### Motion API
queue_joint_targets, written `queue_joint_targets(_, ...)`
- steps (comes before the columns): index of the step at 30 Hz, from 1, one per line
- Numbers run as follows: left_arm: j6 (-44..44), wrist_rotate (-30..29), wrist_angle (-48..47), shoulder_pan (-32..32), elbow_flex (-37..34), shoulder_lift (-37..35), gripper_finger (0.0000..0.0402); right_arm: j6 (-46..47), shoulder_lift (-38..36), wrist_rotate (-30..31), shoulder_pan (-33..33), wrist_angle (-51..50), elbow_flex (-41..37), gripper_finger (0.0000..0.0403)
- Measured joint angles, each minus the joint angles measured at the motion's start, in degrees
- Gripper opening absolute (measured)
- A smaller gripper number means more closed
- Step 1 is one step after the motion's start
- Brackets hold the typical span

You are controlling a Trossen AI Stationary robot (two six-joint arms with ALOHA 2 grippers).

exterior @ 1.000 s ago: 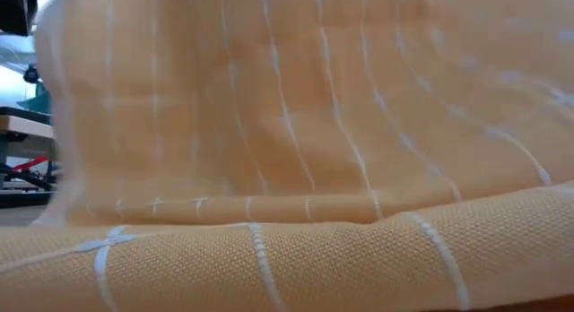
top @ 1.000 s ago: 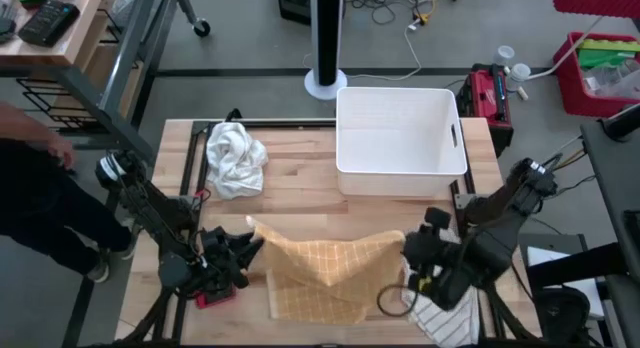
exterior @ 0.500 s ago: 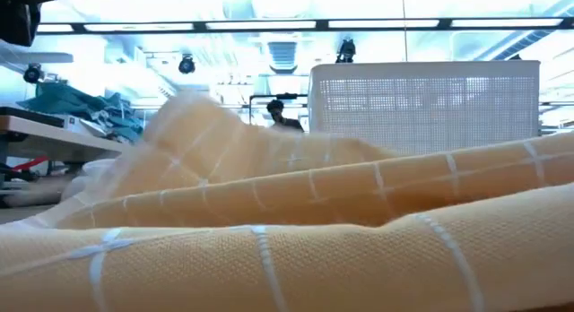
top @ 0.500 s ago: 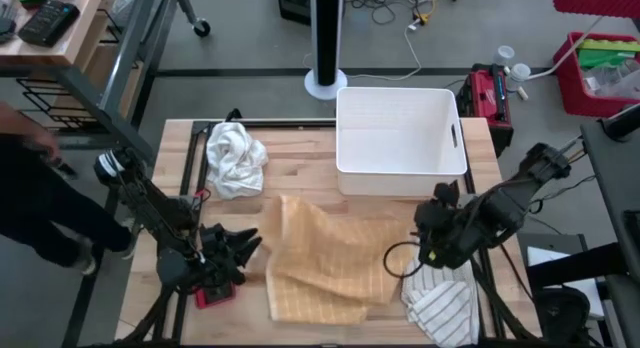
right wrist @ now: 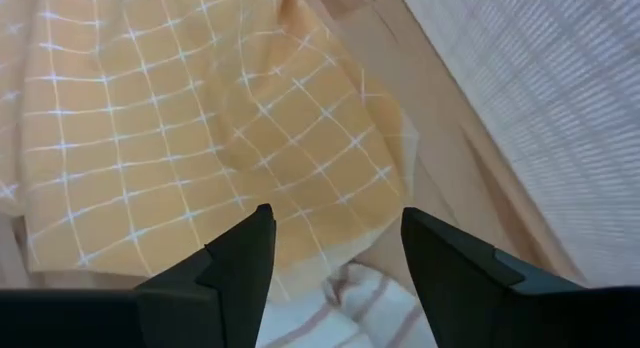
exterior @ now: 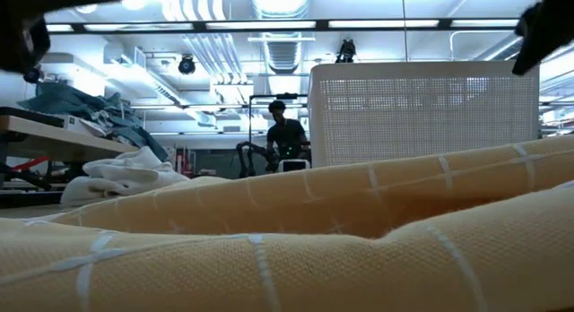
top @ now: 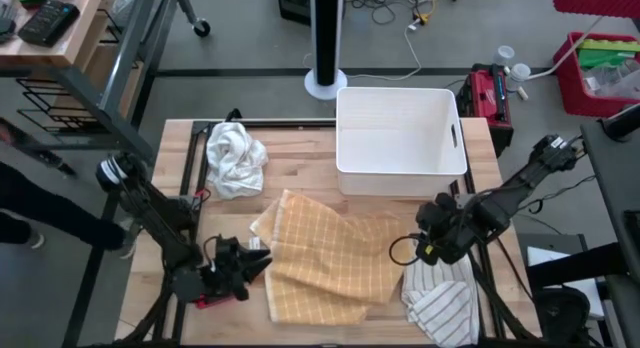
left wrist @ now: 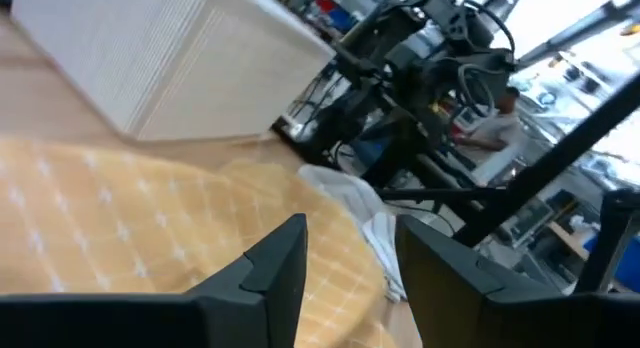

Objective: Fold towel
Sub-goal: Fold the yellow kitchen towel

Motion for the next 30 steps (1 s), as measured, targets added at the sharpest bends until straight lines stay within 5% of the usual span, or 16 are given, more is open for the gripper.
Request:
queue_joint_targets(6,-18.8,2.7,-15.7,6.1,0.0,1.2,0.0126,1.4,-2.9,3.6,0.0,5.9,-4.0,0.0222)
queue_joint_targets(10,-25.9,16.3,-24.2,14.1,0.0,0.9,0.0121,1.4,-4.2,7.4,-0.1,5.9,-3.9,0.0225)
queue_joint_targets(15,-28.2,30.7,-29.0,22.3,0.0,0.7,0.0121,-0.7,-5.7,9.8,-0.1,7.2,-3.3,0.0221)
queue_joint_targets(21,-27.8,33.5,-34.0,25.3,2.8,0.3,0.0114,-1.6,-5.9,10.5,-0.1,7.7,-3.3,0.0225)
queue_joint_targets(28,-41.0,40.2,-77.4,26.4,14.7,0.4,0.0095,-2.1,-5.7,12.9,-0.1,8.3,-3.3,0.0229)
queue_joint_targets(30,-42.7,40.2,-82.9,26.4,16.9,0.8,0.0094,-2.1,-5.7,13.8,-0.1,8.3,-3.4,0.0229)
